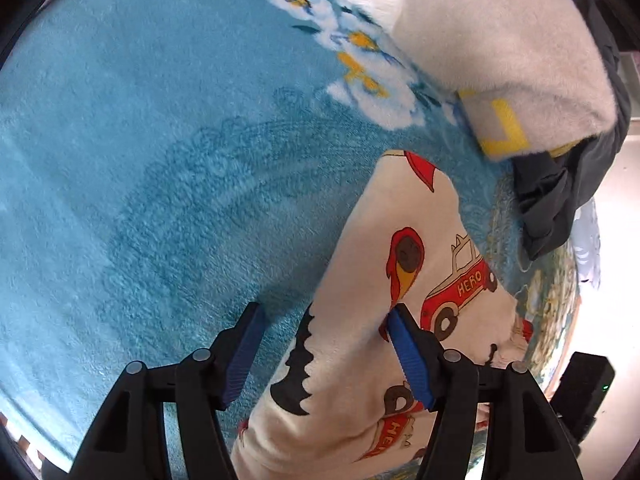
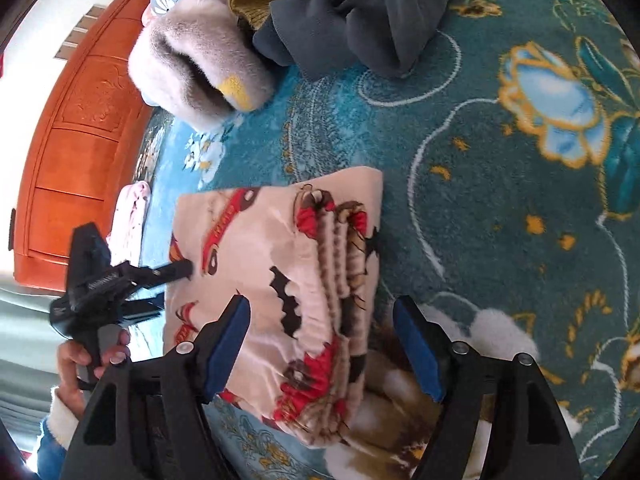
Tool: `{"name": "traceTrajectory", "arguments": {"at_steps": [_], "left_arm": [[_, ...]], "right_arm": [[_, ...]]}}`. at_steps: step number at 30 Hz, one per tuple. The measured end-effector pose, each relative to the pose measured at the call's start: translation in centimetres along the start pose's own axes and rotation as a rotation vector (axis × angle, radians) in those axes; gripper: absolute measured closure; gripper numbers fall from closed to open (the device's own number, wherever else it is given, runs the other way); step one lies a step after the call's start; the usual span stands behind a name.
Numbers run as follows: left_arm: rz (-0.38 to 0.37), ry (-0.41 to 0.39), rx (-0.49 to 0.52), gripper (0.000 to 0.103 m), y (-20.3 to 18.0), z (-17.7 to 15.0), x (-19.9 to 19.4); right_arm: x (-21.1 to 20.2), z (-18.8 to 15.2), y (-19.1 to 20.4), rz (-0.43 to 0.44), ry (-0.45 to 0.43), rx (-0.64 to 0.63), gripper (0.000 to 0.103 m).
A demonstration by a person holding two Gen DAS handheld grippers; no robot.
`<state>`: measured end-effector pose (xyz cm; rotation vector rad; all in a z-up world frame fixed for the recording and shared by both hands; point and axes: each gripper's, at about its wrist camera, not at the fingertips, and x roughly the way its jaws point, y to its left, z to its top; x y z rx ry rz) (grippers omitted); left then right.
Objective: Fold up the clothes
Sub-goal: 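Lift the folded pants with both grippers and carry them to the pink blanket stack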
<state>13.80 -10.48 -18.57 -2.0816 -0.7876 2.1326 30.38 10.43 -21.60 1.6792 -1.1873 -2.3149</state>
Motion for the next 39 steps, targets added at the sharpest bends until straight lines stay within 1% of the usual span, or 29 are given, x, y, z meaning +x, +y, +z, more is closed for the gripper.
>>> {"name": "traceTrajectory", "arguments": {"at_steps": [2, 3, 4, 5, 6, 7, 8, 11, 12, 14, 19, 21, 25, 27, 31, 35, 39], "left_arm": [[0.008, -0.006, 0.013, 0.036, -0.2, -0.2, 0.0], [-0.003, -0.008, 0.013, 0.039, -0.2, -0.4, -0.1], [-0.017, -0.009, 0.011, 0.047, -0.2, -0.5, -0.2], [-0.031, -0.011, 0.010, 0.061, -0.2, -0.7, -0.2], [-0.045, -0.012, 0.009, 0.065, -0.2, -0.8, -0.3], [-0.044, -0.019, 0.014, 0.071, -0.3, -1.0, -0.4], [-0.046, -0.028, 0.019, 0.077, -0.4, -1.1, -0.6], [-0.061, -0.055, 0.021, 0.084, -0.5, -1.5, -1.1], [-0.071, -0.066, 0.014, 0.085, -0.5, -1.6, -1.3], [-0.123, -0.120, -0.008, 0.086, 0.3, -1.8, -3.1], [-0.263, -0.263, -0.065, 0.087, 2.5, -2.3, -7.8], [-0.278, -0.331, -0.113, 0.087, 5.5, -1.8, -10.4], [-0.297, -0.468, -0.215, 0.087, 12.0, -0.7, -16.0], [-0.306, -0.536, -0.266, 0.087, 15.3, -0.2, -18.7], [-0.244, -0.626, -0.343, 0.087, 22.8, 1.7, -23.7], [-0.207, -0.710, -0.417, 0.087, 29.6, 3.6, -27.4], [-0.171, -0.794, -0.491, 0.087, 36.4, 5.5, -31.2]], "right_arm": [[0.0, 0.1, -0.1, 0.008, -0.002, 0.025, 0.036], [0.0, 0.2, -0.2, 0.009, 0.000, 0.046, 0.055], [0.2, 0.2, -0.3, -0.013, 0.007, 0.066, 0.069], [0.3, 0.2, -0.4, -0.029, 0.010, 0.080, 0.072], [0.1, 0.3, -0.4, -0.031, 0.009, 0.090, 0.074], [0.0, 0.3, -0.2, -0.036, 0.010, 0.091, 0.077], [-0.1, 0.5, 0.1, -0.044, 0.012, 0.086, 0.078], [-0.8, 1.2, 2.1, -0.073, 0.013, 0.036, 0.082], [-1.2, 1.5, 3.0, -0.081, 0.013, 0.006, 0.083], [-2.1, 2.3, 5.5, -0.097, 0.007, -0.079, 0.083], [-3.7, 4.7, 14.4, -0.161, -0.013, -0.362, 0.083], [-3.2, 6.0, 18.6, -0.146, -0.007, -0.447, 0.083], [0.5, 8.6, 27.4, -0.107, 0.025, -0.600, 0.083], [3.3, 8.9, 32.4, -0.080, 0.055, -0.678, 0.083], [9.8, 8.1, 43.6, -0.020, 0.126, -0.856, 0.083], [16.0, 7.6, 52.5, 0.034, 0.181, -1.005, 0.083], [21.6, 7.8, 59.6, 0.105, 0.227, -1.082, 0.083]]}}
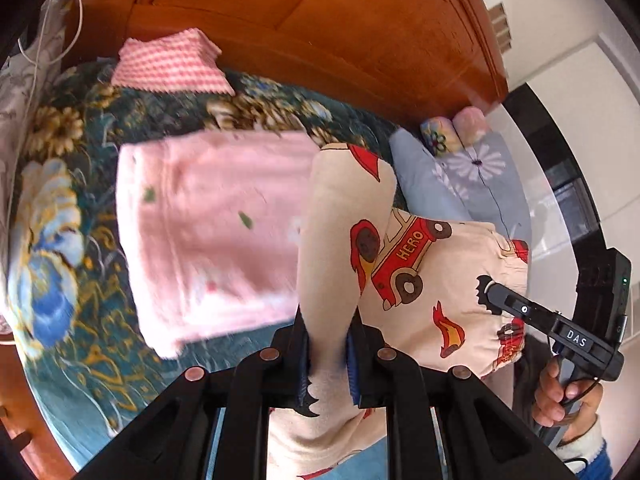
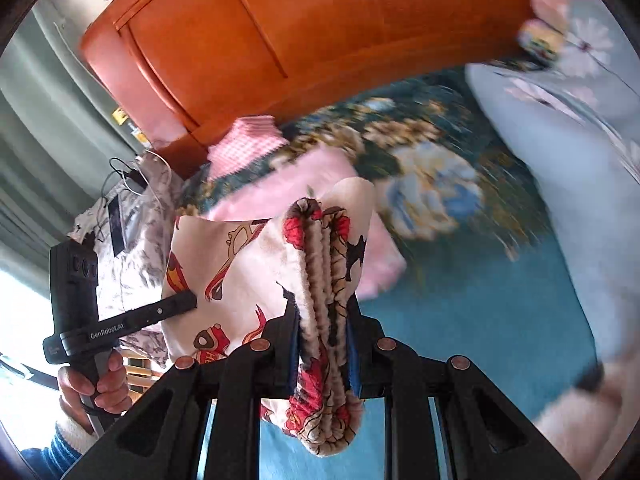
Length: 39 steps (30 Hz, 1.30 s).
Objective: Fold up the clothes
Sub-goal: 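Lift the folded pants with both grippers and carry them to the pink blanket stack, then lower the folded pants onto the pink blankets and open both grippers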
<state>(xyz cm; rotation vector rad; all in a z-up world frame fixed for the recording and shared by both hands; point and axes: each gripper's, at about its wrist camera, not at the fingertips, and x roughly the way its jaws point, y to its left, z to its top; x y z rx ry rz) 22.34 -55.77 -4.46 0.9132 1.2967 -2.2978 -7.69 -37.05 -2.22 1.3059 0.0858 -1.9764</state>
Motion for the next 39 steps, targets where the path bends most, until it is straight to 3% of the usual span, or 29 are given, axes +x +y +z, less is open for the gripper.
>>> {"name": "traceTrajectory", "arguments": {"at_steps": [2, 8, 12, 17, 23, 26, 29, 31, 35, 39], "left_arm": [[-0.009, -0.015, -0.049, 0.087, 2.1, 2.3, 2.2], [0.005, -0.003, -0.095, 0.087, 5.3, 3.8, 4.8], [0.015, 0.005, -0.122, 0.086, 7.4, 4.7, 6.4], [0.027, 0.016, -0.157, 0.083, 10.0, 5.8, 8.4], [0.087, -0.008, -0.081, 0.077, 8.9, 6.1, 7.1], [0.179, -0.083, 0.015, 0.069, 6.9, 6.3, 4.7], [0.201, -0.139, 0.125, 0.068, 4.0, 6.9, 3.8], [0.201, -0.139, 0.172, 0.067, 2.9, 7.2, 4.8], [0.199, -0.130, 0.260, 0.067, 1.1, 7.9, 7.2], [0.301, -0.068, 0.261, 0.068, 3.7, 7.7, 10.3]], "right_arm": [[2.8, 3.1, 0.9, 0.007, 0.015, -0.030, 0.083], [10.8, 9.2, 3.0, -0.010, 0.081, -0.118, 0.083], [15.0, 10.3, 1.9, -0.021, 0.136, -0.101, 0.083], [19.1, 9.1, -0.4, -0.047, 0.184, -0.043, 0.082], [18.6, 8.4, -0.7, -0.031, 0.179, -0.026, 0.076], [16.9, 8.4, -0.2, -0.070, 0.169, -0.079, 0.075], [15.2, 8.5, 0.4, -0.136, 0.120, -0.126, 0.073], [14.8, 8.4, 1.4, -0.148, 0.098, -0.148, 0.073], [15.7, 7.3, 4.4, -0.091, 0.106, -0.248, 0.073], [17.0, 6.9, 3.6, -0.113, 0.093, -0.248, 0.073]]}}
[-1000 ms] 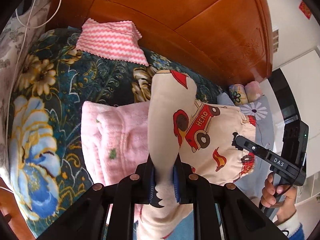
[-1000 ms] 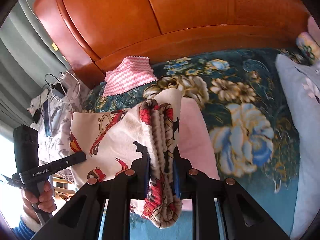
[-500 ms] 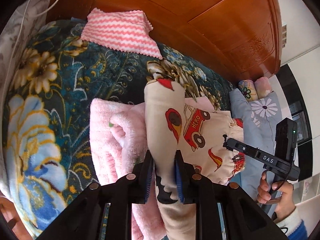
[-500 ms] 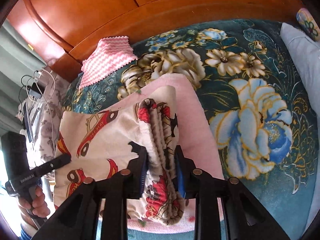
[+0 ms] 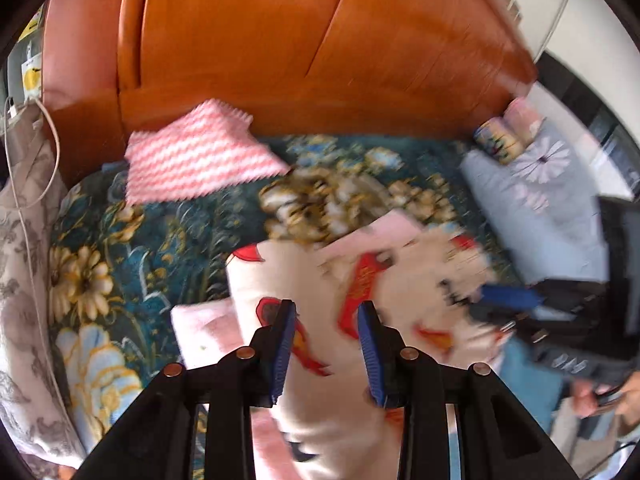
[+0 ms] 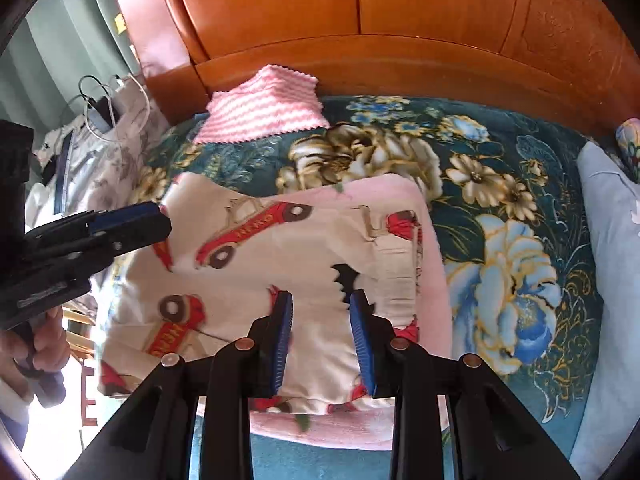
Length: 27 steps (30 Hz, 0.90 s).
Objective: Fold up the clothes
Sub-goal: 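Lower the folded pants onto the pink blankets and open both grippers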
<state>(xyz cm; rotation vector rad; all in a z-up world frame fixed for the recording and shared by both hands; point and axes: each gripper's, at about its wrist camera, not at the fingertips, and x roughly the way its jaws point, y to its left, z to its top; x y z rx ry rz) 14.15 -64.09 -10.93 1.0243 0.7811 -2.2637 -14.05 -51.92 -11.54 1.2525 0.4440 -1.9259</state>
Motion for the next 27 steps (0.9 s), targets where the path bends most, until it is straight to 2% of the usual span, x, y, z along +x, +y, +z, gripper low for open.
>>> {"name": "traceTrajectory", "arguments": {"at_steps": [4, 7, 14, 17, 18, 22, 24, 27], "left_arm": [[-0.013, -0.023, 0.002, 0.068, -0.1, -1.0, -1.2], [-0.028, -0.045, 0.003, 0.068, -0.3, -1.7, -2.3], [-0.056, -0.088, 0.020, 0.068, -1.0, -3.7, -4.8], [-0.024, -0.037, 0.061, 0.068, -2.1, -5.3, -3.6], [-0.002, -0.009, 0.059, 0.068, -2.2, -5.6, -2.9], [0.029, 0.010, 0.018, 0.068, -2.2, -6.1, -2.1], [0.048, -0.019, 0.023, 0.068, -2.8, -6.4, -3.2], [0.082, -0.072, 0.005, 0.068, -4.1, -8.5, -4.5]], "right_arm": [[1.7, -0.3, -2.0, -0.005, -0.010, 0.102, 0.073], [2.4, -0.4, -2.0, -0.025, -0.006, 0.123, 0.073], [-1.1, -1.6, -0.1, 0.009, -0.076, 0.084, 0.073], [-1.2, -2.4, 0.6, -0.002, -0.063, 0.077, 0.073], [-0.8, -2.7, 0.6, -0.015, -0.050, 0.080, 0.073], [-0.2, -4.0, 1.1, -0.045, -0.028, 0.085, 0.073], [-0.6, -4.9, 1.6, -0.043, -0.042, 0.082, 0.073], [-1.3, -6.3, 2.4, -0.041, -0.062, 0.079, 0.073]]}}
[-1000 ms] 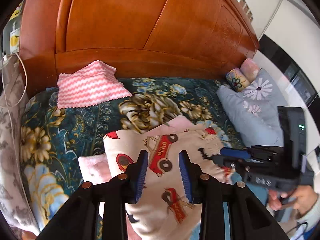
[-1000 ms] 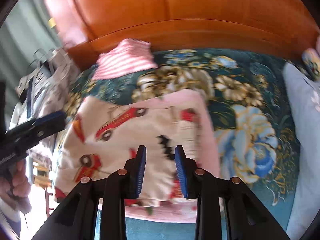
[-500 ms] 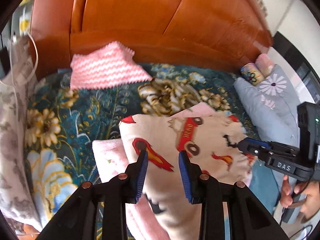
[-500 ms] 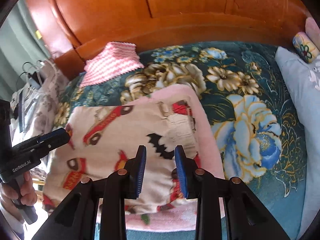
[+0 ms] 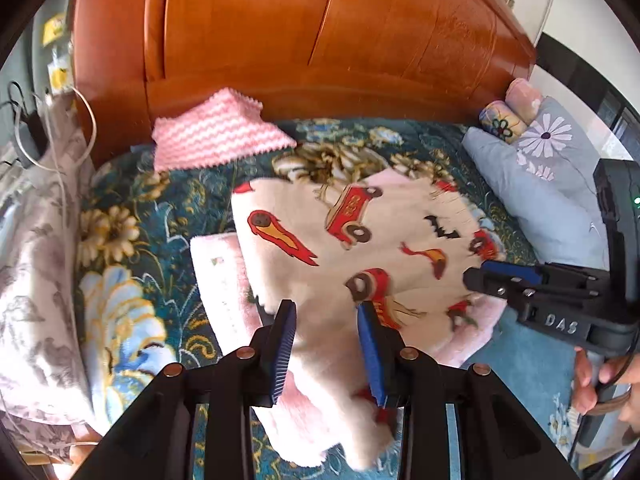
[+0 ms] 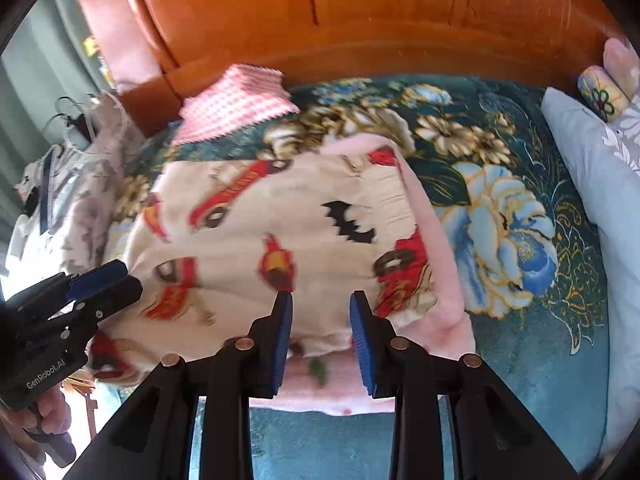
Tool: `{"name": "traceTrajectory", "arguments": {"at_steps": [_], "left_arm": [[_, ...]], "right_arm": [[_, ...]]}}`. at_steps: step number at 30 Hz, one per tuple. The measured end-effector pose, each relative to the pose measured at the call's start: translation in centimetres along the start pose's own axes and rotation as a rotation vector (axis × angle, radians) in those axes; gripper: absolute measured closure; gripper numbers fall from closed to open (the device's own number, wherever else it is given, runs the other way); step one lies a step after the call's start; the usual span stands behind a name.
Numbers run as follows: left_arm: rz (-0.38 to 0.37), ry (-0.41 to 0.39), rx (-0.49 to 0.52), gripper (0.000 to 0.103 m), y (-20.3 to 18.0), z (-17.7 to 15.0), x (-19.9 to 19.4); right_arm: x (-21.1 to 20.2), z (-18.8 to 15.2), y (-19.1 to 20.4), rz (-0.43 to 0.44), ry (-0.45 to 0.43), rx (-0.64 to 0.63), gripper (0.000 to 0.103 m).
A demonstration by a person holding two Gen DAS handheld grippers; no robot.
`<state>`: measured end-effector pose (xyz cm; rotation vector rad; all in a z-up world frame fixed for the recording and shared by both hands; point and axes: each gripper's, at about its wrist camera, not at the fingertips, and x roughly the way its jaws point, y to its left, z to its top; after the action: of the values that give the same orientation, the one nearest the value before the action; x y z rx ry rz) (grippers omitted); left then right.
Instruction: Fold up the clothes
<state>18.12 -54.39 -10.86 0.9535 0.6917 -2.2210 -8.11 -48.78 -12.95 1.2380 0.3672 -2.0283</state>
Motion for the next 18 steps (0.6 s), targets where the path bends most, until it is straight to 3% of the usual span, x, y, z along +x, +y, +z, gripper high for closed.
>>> {"name": "traceTrajectory", "arguments": {"at_steps": [3, 7, 8, 12, 18], "left_arm": [[0.035, -0.053, -0.021, 0.067, -1.2, -2.1, -1.5], [0.078, -0.120, -0.053, 0.046, -2.8, -4.9, -3.0], [0.085, -0.123, -0.068, 0.041, -3.0, -5.4, -2.6], [0.112, -0.120, -0.133, 0.034, -3.8, -7.1, -0.6], [0.155, -0.123, -0.214, 0.020, -5.0, -9.3, 2.1]], "right_arm": [[-0.8, -1.4, 0.6, 0.003, -0.021, -0.003, 0.070], [-0.6, -4.2, 0.3, -0.014, -0.027, 0.004, 0.042], [-0.3, -4.9, 0.1, -0.022, -0.024, 0.010, 0.038], [0.5, -6.8, -1.6, -0.055, -0.025, 0.051, 0.011], [2.0, -8.4, -3.6, -0.086, -0.062, 0.027, 0.006]]}}
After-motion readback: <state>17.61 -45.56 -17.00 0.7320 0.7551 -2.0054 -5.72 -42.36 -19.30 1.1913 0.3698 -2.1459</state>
